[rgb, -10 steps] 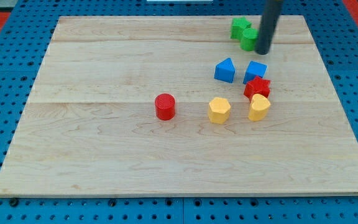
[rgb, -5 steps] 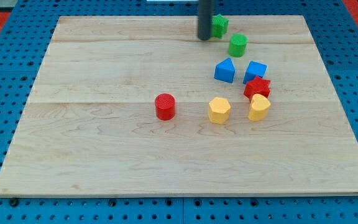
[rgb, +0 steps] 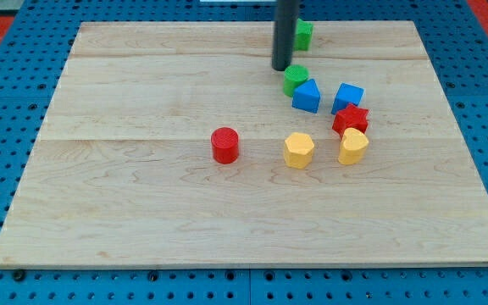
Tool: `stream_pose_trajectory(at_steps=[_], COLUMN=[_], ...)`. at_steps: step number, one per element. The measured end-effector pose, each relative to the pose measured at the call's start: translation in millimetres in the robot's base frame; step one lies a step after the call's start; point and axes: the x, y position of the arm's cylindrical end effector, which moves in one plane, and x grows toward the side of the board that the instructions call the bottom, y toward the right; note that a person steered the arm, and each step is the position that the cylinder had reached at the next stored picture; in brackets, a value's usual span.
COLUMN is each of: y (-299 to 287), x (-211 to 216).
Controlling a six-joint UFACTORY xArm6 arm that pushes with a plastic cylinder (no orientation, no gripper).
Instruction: Place the green circle at the left side of the blue triangle horizontally
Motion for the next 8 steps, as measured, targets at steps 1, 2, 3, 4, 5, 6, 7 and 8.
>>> stream_pose_trajectory(at_steps=[1, 2, 3, 4, 5, 6, 7, 8], y=[23.3, 61.1, 62.2, 62.1, 25.4, 7.5, -0.1, -72.8], x=[-2.2, 17.0, 22.0, 29.1, 29.2, 29.2, 26.2, 26.3])
